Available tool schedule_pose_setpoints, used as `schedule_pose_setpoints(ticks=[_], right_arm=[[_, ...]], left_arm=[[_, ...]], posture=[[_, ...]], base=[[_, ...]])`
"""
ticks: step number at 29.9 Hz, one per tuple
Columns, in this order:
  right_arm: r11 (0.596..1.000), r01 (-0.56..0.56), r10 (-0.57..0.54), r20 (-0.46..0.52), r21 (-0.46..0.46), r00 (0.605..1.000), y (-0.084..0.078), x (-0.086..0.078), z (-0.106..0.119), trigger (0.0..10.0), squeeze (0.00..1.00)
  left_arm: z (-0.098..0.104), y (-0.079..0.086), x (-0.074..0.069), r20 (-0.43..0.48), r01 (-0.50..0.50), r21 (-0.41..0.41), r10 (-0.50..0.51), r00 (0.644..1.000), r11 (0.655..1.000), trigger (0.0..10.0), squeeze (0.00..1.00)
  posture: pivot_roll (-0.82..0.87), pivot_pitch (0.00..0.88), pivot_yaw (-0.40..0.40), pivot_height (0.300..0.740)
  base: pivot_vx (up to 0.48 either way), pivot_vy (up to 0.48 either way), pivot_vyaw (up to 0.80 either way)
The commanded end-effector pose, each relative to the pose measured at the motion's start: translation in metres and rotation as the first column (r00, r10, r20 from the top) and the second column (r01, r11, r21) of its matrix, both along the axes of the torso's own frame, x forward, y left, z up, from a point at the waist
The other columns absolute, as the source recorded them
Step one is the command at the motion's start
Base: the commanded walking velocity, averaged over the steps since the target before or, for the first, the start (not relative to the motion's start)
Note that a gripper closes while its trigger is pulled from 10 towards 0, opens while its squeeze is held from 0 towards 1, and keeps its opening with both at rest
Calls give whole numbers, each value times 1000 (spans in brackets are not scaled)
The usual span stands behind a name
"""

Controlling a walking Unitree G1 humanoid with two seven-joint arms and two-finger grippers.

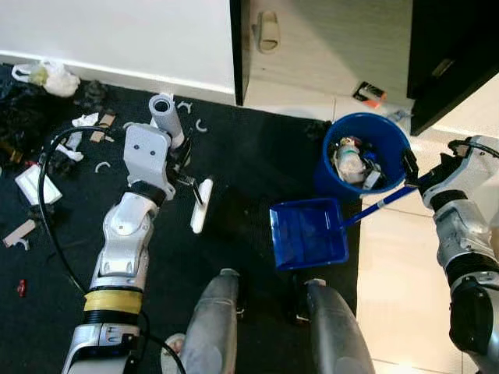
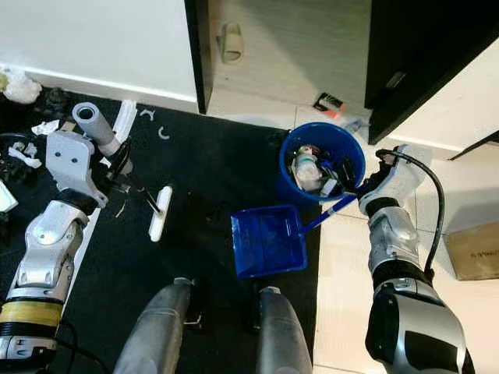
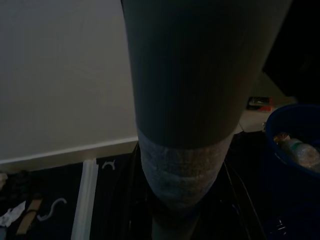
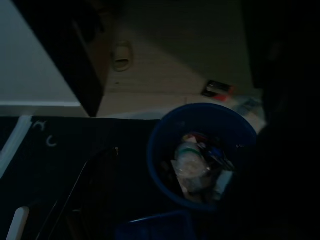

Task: Sweep floor

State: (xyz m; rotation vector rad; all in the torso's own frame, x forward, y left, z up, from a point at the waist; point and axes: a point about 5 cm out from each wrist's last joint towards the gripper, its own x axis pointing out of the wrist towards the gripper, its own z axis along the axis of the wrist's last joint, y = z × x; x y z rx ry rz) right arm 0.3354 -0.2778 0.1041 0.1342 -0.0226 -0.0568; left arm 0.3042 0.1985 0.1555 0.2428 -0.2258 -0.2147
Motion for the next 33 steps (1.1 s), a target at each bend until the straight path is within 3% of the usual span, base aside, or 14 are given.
schedule_pose_setpoints(ticks=[1, 5, 6, 8, 9, 10, 21, 33], right_arm=[[1000, -6, 5, -26, -11, 1000, -1, -7, -10, 10000, 0], [1000, -2, 1, -32, -22, 999, -3, -8, -11, 10000, 0], [1000, 2, -3, -34, -30, 999, -4, -9, -12, 8118, 0], [999, 5, -7, -35, -35, 999, -5, -10, -12, 8118, 0], [999, 17, -18, -33, -35, 999, -7, -11, -12, 3255, 0], [999, 29, -30, -29, -34, 999, -8, -12, -12, 0, 0], [996, 79, -80, -14, -39, 997, -13, -19, -17, 0, 0], [977, 211, -209, 62, -26, 976, -16, -22, -13, 0, 0]], left_arm=[[6, 2, -4, 24, -4, 10, 4, 1000, 1000, 10000, 0], [6, 1, -4, 22, -2, 10, 2, 1000, 1000, 10000, 0], [6, 1, -4, 21, -1, 9, 1, 1000, 1000, 10000, 0], [6, 1, -4, 21, -1, 9, 0, 1000, 1000, 10000, 0], [6, 0, -4, 20, 0, 9, -1, 1000, 1000, 10000, 0], [6, 0, -4, 20, 1, 9, -1, 1000, 1000, 10000, 0], [6, -1, -3, 15, 6, 9, -7, 1000, 1000, 10000, 0], [-1, -9, 12, -1, -14, 4, 14, 1000, 1000, 10000, 0]], posture=[[265, 379, -23, 740], [265, 384, -22, 740], [265, 384, -21, 740], [265, 384, -21, 740], [264, 380, -20, 740], [264, 380, -20, 740], [254, 375, -16, 740], [158, 285, -42, 740]], base=[[0, 0, 0], [0, 0, 0], [0, 0, 0], [0, 0, 0], [0, 0, 0], [0, 0, 0], [0, 0, 0], [0, 0, 0]])
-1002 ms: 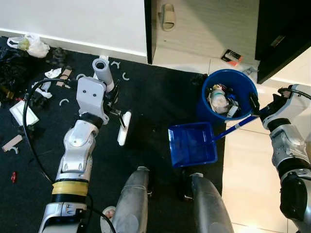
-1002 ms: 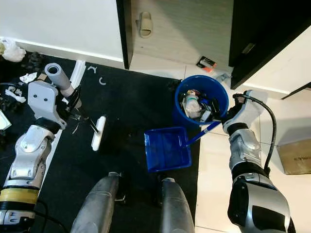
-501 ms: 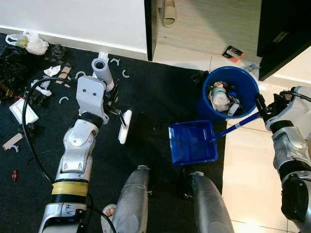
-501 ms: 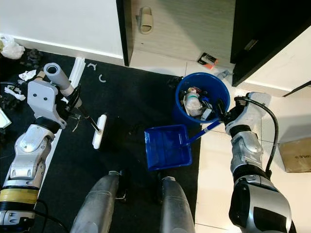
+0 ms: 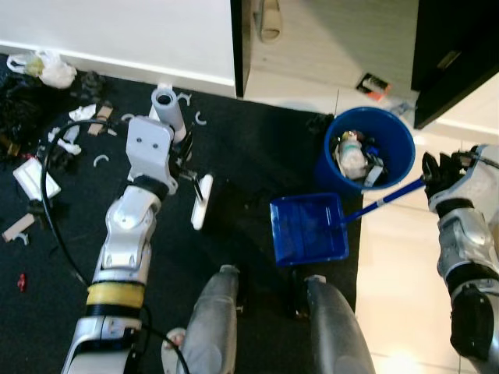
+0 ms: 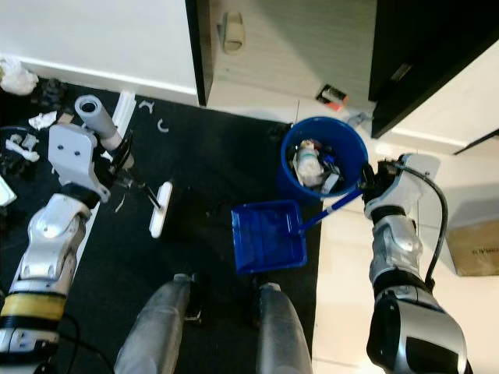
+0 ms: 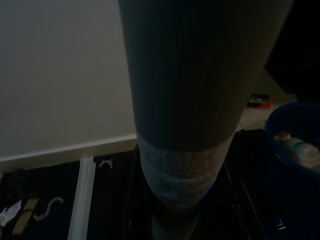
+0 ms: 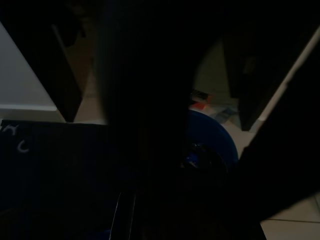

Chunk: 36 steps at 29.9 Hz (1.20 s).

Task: Sweep floor

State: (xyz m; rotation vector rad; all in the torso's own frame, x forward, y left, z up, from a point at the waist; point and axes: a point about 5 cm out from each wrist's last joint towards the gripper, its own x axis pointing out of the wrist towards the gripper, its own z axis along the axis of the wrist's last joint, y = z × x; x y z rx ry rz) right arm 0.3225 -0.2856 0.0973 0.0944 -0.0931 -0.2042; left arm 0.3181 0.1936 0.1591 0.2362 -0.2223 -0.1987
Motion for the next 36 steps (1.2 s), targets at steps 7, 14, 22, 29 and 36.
schedule_pose_setpoints(ticks=[7, 14, 22, 29, 36], right_arm=[[983, 186, -186, 52, 3, 981, -6, -14, -6, 0, 0], [969, 247, -244, 107, -12, 964, -5, -18, -4, 0, 0], [961, 275, -275, 154, 21, 949, -5, -15, 4, 0, 0], [956, 288, -292, 118, 54, 949, 6, -16, -6, 0, 0], [912, 398, -404, 37, 101, 914, 8, -30, -28, 0, 0]], left_arm=[[-11, -14, 9, -34, -10, 9, 10, 999, 1000, 10000, 0], [-5, -26, 17, 2, 20, -11, -20, 1000, 1000, 10000, 0], [3, -31, 25, 37, 44, -8, -43, 998, 999, 10000, 0], [12, -39, 35, 68, 123, 50, -126, 990, 991, 10000, 0], [5, -55, 43, 31, 245, 172, -254, 967, 954, 10000, 0]], posture=[[117, 254, -29, 740], [112, 250, -18, 740], [113, 253, -12, 740], [118, 268, -13, 740], [100, 313, 15, 740]], base=[[0, 0, 0], [0, 0, 0], [0, 0, 0], [0, 0, 0], [0, 0, 0]])
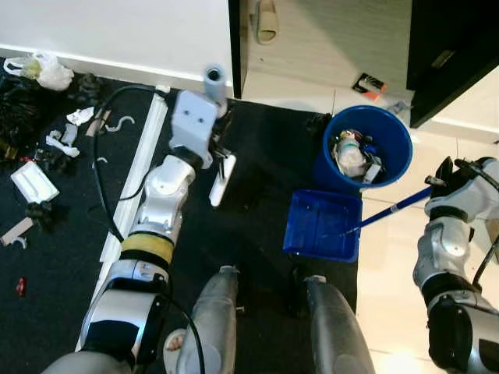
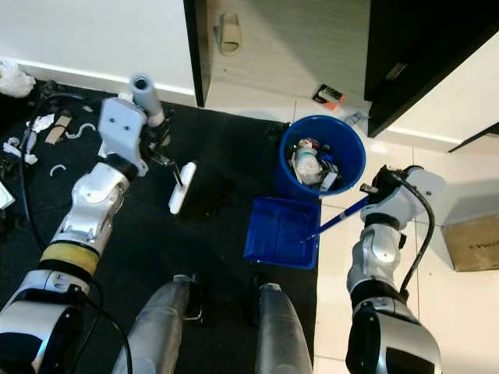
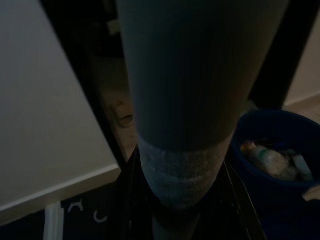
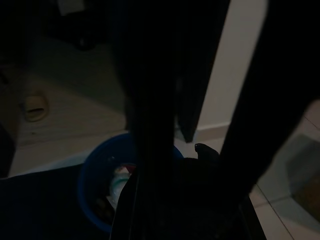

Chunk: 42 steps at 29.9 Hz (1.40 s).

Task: Sweep floor

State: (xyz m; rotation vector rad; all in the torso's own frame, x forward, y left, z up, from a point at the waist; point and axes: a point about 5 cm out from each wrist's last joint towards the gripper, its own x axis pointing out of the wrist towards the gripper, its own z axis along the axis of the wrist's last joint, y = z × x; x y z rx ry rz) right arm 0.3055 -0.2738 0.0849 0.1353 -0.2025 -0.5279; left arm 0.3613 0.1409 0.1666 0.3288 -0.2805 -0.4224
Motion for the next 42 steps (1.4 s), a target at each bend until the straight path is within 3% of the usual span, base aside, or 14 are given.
schedule_pose_setpoints(ticks=[1, 4, 8, 14, 17, 20, 22, 28, 34, 38, 39, 40, 42], right_arm=[[995, 85, -83, -37, 55, 996, -4, -13, -15, 0, 0], [981, 163, -158, -58, 102, 986, -7, -19, -22, 0, 0], [940, 279, -272, -64, 197, 960, -9, -30, -31, 0, 0], [903, 319, -319, -50, 289, 947, -8, -35, -36, 0, 0], [906, 290, -292, -41, 309, 955, -7, -34, -37, 0, 0], [917, 130, -102, -94, 377, 990, 6, -23, -47, 0, 0], [919, 92, -55, -106, 382, 993, 10, -20, -48, 0, 0], [959, -80, 110, -100, 273, 989, 21, -6, -36, 0, 0], [957, -91, 124, -106, 276, 987, 25, -2, -35, 0, 0], [956, -89, 125, -113, 281, 986, 25, -2, -36, 0, 0], [956, -92, 130, -121, 280, 984, 25, -3, -37, 0, 0], [956, -92, 130, -121, 280, 984, 25, -3, -37, 0, 0], [956, -95, 134, -123, 278, 983, 25, -4, -38, 0, 0]], left_arm=[[-2, -2, 0, 12, 36, 55, -37, 999, 998, 10000, 0], [-9, -10, 0, -10, 80, 78, -80, 997, 994, 10000, 0], [-18, -37, -4, -37, 202, 123, -199, 979, 972, 10000, 0], [-16, -59, -2, -35, 260, 111, -258, 966, 959, 10000, 0], [-15, -72, -2, -35, 280, 94, -278, 960, 955, 10000, 0], [-16, -90, -3, -49, 293, 57, -291, 956, 954, 10000, 0], [-16, -93, -3, -51, 294, 48, -291, 955, 955, 10000, 0], [-5, -113, 2, -62, 285, -4, -285, 957, 959, 10000, 0], [-19, -141, -12, -126, 364, -30, -365, 922, 931, 10000, 0], [-3, -163, -16, -95, 378, -206, -403, 910, 902, 10000, 0], [16, -172, -17, -16, 463, -155, -470, 882, 873, 10000, 0], [16, -172, -17, -16, 463, -155, -470, 882, 873, 10000, 0], [27, -164, -13, 27, 498, -13, -498, 867, 867, 10000, 0]], posture=[[100, 313, 15, 740], [84, 334, 24, 740], [52, 377, 50, 740], [46, 406, 62, 740], [47, 407, 62, 740], [45, 420, 59, 740], [45, 420, 59, 740], [41, 422, 51, 740], [41, 417, 46, 740], [40, 418, 35, 740], [41, 422, 34, 740], [41, 422, 34, 740], [46, 413, 44, 740]], base=[[0, 0, 0], [0, 0, 0], [0, 0, 0], [0, 0, 0], [0, 0, 0], [0, 0, 0], [0, 0, 0], [0, 0, 0], [0, 0, 0], [0, 0, 0], [0, 0, 0], [0, 0, 0], [0, 0, 0]])
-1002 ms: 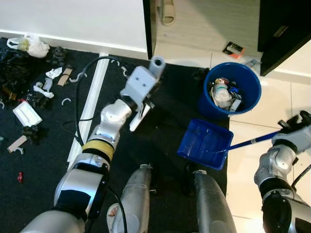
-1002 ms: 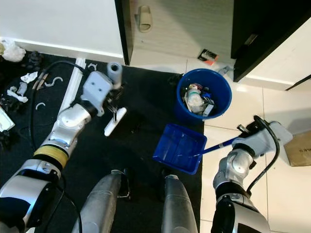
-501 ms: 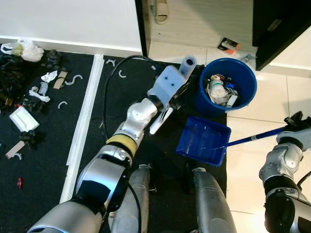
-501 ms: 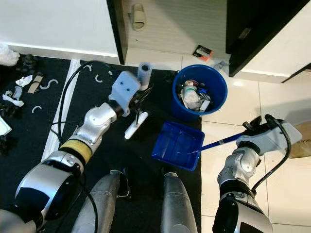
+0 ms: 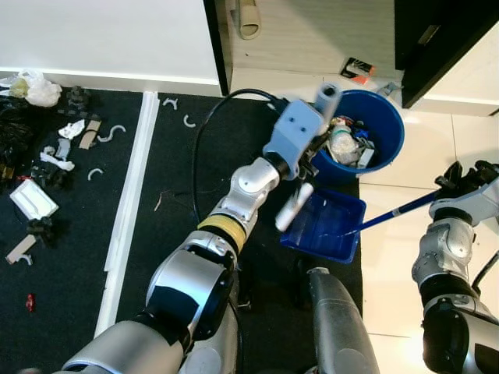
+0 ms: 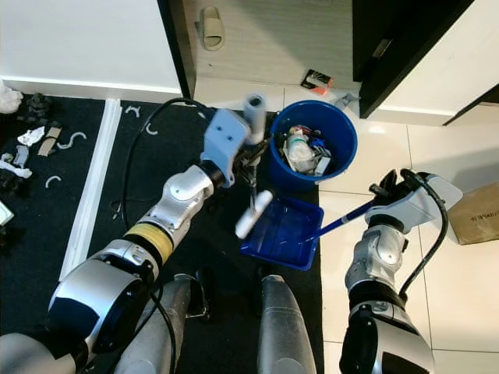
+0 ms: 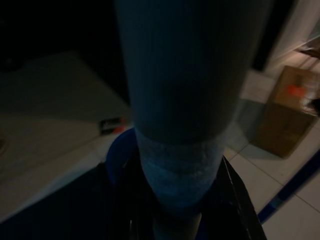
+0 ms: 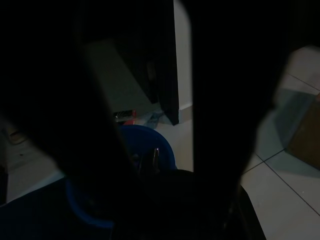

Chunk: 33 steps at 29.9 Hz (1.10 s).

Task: Sweep floor

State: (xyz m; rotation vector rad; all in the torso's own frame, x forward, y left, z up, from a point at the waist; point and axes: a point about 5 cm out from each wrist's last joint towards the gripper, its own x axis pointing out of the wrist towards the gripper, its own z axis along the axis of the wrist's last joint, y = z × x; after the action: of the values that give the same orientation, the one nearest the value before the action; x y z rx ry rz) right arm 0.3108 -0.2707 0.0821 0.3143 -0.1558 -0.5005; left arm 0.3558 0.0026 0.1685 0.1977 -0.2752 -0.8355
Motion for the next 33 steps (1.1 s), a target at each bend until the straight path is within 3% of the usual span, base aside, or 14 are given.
schedule_pose_setpoints(ticks=[1, 3, 5, 8, 10, 11, 12, 13, 18, 21, 25, 28, 31, 33], right_arm=[[992, -78, 91, -137, 99, 986, 21, -10, -36, 0, 0], [992, -76, 90, -138, 100, 986, 20, -11, -36, 0, 0], [992, -72, 86, -140, 102, 986, 20, -12, -37, 0, 0], [992, -72, 86, -140, 102, 986, 20, -13, -38, 0, 0], [992, -71, 85, -141, 104, 986, 19, -14, -39, 0, 0], [992, -71, 85, -142, 105, 986, 19, -14, -39, 0, 0], [992, -71, 85, -142, 105, 986, 19, -14, -39, 0, 0], [992, -72, 87, -142, 106, 986, 20, -15, -40, 0, 0], [993, -81, 92, -132, 92, 987, 24, -17, -40, 0, 0], [993, -88, 96, -117, 74, 988, 25, -20, -39, 0, 0], [995, -87, 91, -90, 48, 992, 25, -25, -36, 0, 0], [996, -95, 94, -39, -3, 995, 27, -30, -27, 0, 0], [996, -94, 93, -25, -10, 995, 28, -31, -25, 0, 0], [995, -95, 96, 5, -35, 995, 31, -36, -21, 0, 0]], left_arm=[[35, -10, 2, 124, 88, 33, -91, 988, 996, 10000, 0], [39, -3, 6, 117, 72, 29, -75, 990, 997, 10000, 0], [49, 23, 16, 142, 36, 75, -47, 989, 997, 10000, 0], [50, 28, 18, 149, 29, 90, -42, 988, 996, 10000, 0], [49, 58, 25, 192, -32, 200, -7, 981, 979, 10000, 0], [48, 68, 26, 204, -53, 235, 4, 979, 971, 10000, 0], [48, 68, 26, 204, -53, 235, 4, 979, 971, 10000, 0], [46, 84, 30, 204, -96, 273, 40, 978, 957, 10000, 0], [23, 101, 29, 205, -140, 414, 58, 977, 899, 10000, 0], [12, 106, 27, 191, -155, 447, 75, 979, 881, 10000, 0], [-8, 111, 23, 183, -207, 447, 137, 973, 870, 10000, 0], [-28, 100, 15, 139, -274, 316, 242, 960, 908, 10000, 0], [-33, 96, 14, 108, -294, 269, 274, 956, 917, 10000, 0], [-35, 82, 11, 76, -347, 151, 339, 938, 926, 10000, 0]], posture=[[50, 408, 48, 740], [50, 408, 48, 740], [58, 402, 50, 740], [58, 402, 50, 740], [63, 392, 49, 740], [64, 391, 49, 740], [64, 391, 49, 740], [61, 394, 45, 740], [38, 423, 51, 740], [9, 453, 50, 740], [-41, 506, 36, 740], [-69, 542, 27, 740], [-74, 547, 27, 740], [-92, 545, 28, 740]], base=[[0, 0, 0], [0, 0, 0], [0, 0, 0], [0, 0, 0], [0, 0, 0], [0, 0, 0], [0, 0, 0], [0, 0, 0], [0, 0, 0], [0, 0, 0], [0, 0, 0], [0, 0, 0], [0, 0, 0], [0, 0, 0]])
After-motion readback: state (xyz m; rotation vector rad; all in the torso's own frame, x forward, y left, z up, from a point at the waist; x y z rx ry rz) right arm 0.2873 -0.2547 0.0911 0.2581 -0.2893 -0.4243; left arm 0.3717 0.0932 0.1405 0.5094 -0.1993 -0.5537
